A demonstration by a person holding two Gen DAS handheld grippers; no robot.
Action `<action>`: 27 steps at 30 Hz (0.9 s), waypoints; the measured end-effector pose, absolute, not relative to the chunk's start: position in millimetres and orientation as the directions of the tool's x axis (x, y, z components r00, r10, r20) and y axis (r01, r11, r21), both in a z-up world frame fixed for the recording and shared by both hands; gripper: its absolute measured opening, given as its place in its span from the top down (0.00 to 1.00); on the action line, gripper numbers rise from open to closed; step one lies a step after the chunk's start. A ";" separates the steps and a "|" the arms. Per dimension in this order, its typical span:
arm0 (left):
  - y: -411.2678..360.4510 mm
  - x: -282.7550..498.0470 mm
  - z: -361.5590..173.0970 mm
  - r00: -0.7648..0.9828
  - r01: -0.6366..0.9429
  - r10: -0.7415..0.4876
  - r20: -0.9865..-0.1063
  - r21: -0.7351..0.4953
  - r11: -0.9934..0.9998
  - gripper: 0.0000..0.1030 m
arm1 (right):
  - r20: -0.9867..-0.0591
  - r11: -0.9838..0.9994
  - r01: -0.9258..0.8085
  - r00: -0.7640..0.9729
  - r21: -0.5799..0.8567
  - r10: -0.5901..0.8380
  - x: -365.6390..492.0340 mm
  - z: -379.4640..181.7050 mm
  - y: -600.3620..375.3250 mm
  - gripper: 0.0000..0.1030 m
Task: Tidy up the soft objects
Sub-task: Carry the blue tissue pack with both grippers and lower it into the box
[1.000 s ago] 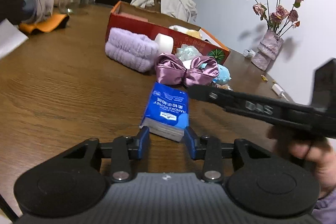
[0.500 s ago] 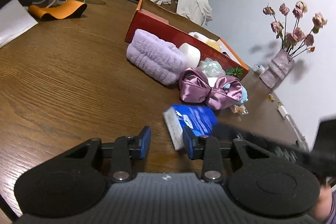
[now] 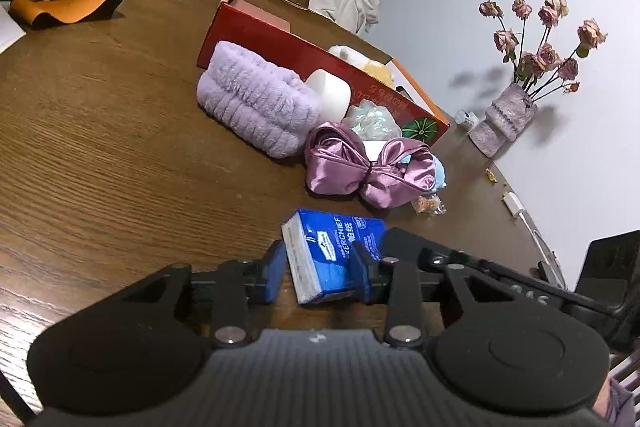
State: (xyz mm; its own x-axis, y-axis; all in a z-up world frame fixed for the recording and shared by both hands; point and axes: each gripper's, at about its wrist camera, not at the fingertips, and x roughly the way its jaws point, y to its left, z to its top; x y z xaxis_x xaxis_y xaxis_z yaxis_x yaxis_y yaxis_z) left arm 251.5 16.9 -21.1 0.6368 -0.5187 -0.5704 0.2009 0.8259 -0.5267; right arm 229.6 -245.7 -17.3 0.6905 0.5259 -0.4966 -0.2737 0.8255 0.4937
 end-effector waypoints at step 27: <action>5.3 456.8 90.6 0.740 0.274 -0.453 -0.497 -0.393 0.878 0.75 | -0.415 0.768 -0.300 0.702 0.566 0.579 454.3 76.1 -250.8 0.77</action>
